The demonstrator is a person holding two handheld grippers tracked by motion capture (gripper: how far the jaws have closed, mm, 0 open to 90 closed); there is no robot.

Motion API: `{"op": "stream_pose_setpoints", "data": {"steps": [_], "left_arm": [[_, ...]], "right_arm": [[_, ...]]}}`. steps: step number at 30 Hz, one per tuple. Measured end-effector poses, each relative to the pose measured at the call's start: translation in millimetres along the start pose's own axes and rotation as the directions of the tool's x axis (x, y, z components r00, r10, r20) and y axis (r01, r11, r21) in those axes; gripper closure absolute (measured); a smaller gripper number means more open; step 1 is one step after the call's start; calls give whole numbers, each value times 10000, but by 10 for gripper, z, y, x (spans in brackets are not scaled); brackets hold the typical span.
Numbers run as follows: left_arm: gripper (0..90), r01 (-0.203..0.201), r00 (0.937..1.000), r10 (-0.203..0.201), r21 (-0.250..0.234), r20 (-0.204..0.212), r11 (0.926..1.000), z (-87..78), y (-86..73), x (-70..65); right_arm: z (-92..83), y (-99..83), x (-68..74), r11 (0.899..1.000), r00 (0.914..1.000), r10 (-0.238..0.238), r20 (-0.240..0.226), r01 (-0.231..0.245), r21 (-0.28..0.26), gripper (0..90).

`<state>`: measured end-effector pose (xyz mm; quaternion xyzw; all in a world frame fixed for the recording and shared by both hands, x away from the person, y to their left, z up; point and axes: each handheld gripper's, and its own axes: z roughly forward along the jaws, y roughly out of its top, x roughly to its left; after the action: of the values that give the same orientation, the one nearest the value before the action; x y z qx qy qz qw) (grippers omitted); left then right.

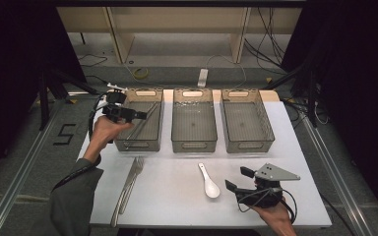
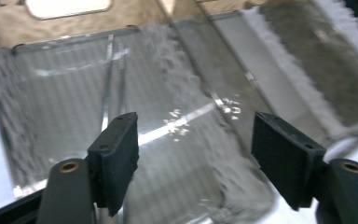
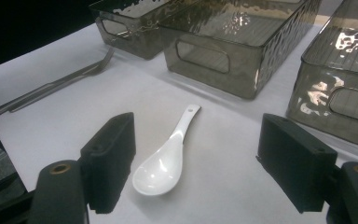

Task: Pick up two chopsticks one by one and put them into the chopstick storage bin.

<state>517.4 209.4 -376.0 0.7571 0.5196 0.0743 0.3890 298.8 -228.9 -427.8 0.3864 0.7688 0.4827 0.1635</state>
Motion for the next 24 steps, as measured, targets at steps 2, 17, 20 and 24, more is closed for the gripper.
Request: {"op": "stream_pose_setpoints", "data": {"steps": [2, 17, 20, 24], "left_arm": [[288, -156, 9996, 160, -182, 239, 9997, -67, -45, -68], [239, -715, 9912, 817, -991, 1040, 9925, -264, -505, -276], [238, -845, 9899, 965, -1143, 1036, 9898, -225, -646, -301], [221, -772, 9884, 941, -1387, 1194, 9873, -199, -792, -341]], "right_arm": [[10, 7, 1, 10000, 10000, 6, 23, -6, 54, 284], [239, 179, 83, 9967, 9991, -397, -143, 406, 699, 284], [318, 225, 101, 9943, 9984, -513, -252, 534, 926, 282], [411, 279, 124, 9920, 9976, -566, -391, 606, 1110, 282]]}}
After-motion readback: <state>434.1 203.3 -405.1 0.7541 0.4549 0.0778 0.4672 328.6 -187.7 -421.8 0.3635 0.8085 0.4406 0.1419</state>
